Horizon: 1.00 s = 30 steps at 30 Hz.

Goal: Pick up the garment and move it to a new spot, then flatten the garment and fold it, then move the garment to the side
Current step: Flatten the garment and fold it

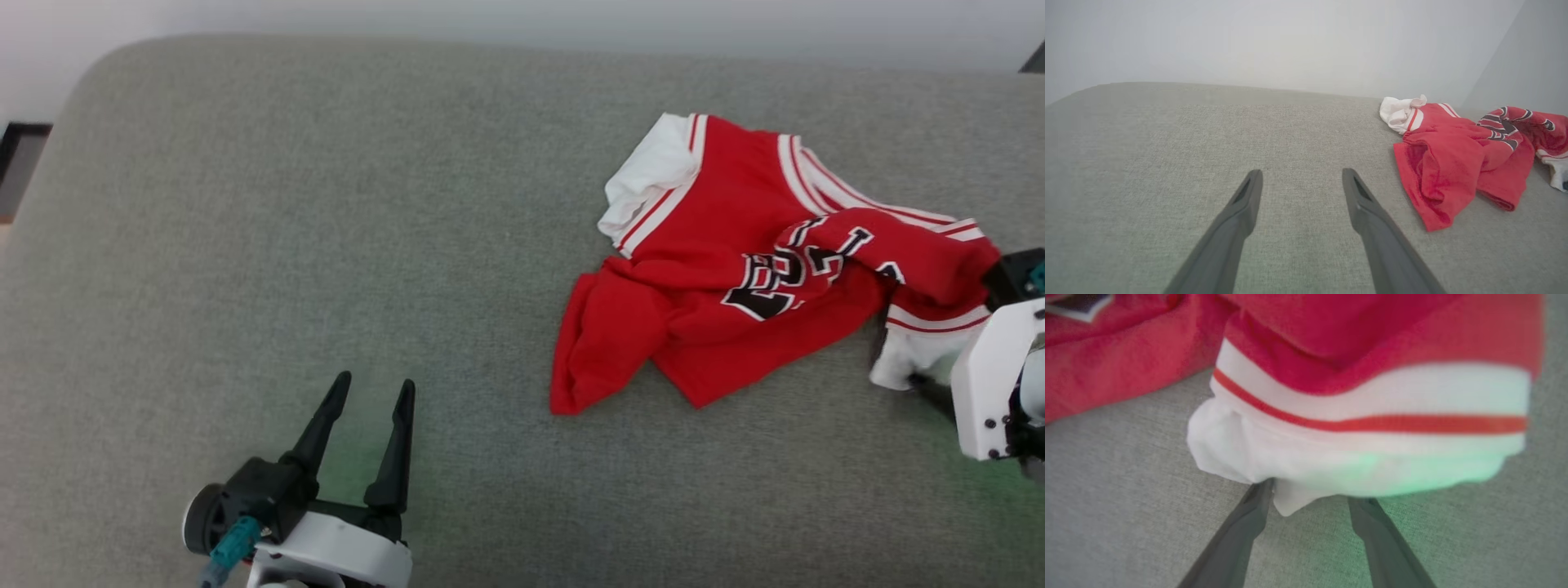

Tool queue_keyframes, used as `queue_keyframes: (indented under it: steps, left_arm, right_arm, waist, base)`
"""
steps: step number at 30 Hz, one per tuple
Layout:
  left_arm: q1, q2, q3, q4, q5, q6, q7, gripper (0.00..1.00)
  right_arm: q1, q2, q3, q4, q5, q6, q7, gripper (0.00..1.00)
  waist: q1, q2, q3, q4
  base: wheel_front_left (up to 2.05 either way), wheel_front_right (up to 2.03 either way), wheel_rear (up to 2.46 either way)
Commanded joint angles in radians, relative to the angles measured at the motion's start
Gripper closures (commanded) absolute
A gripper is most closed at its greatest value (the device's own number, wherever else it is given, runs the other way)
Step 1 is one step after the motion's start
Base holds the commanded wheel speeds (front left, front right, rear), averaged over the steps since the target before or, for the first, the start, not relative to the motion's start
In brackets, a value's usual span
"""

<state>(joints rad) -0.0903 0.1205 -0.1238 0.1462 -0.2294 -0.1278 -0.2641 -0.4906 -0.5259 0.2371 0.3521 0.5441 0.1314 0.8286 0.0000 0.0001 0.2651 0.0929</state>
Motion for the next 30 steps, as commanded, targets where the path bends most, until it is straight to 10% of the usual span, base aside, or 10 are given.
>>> queue_keyframes:
  steps: [1,21,29,30]
  left_arm:
    - [-0.008,-0.002,0.005,0.002,-0.004,-0.004,0.000,0.00]
    - [-0.090,0.053,-0.034,-0.006,-0.009,-0.004,0.000,0.00]
    - [-0.150,0.088,-0.082,0.005,-0.022,-0.004,0.000,0.00]
    - [-0.161,0.099,-0.093,0.006,-0.023,-0.004,0.000,0.00]
  right_arm:
    - [0.002,0.009,0.013,0.016,-0.001,-0.001,-0.005,1.00]
    - [-0.006,-0.214,-0.266,0.147,-0.121,-0.002,-0.165,1.00]
    - [-0.015,-0.176,-0.359,0.293,-0.178,-0.002,-0.295,1.00]
    - [-0.015,-0.161,-0.368,0.304,-0.178,-0.002,-0.322,0.70]
  waist:
    - [0.0000,-0.0001,0.026,0.022]
    - [0.0000,-0.0001,0.115,-0.063]
    - [0.0000,-0.0001,0.130,-0.066]
    - [0.0000,-0.0001,0.126,-0.071]
  base:
    - [0.00,0.00,0.00]
    - [0.00,0.00,0.00]
    - [0.00,0.00,0.00]
    - [0.00,0.00,0.00]
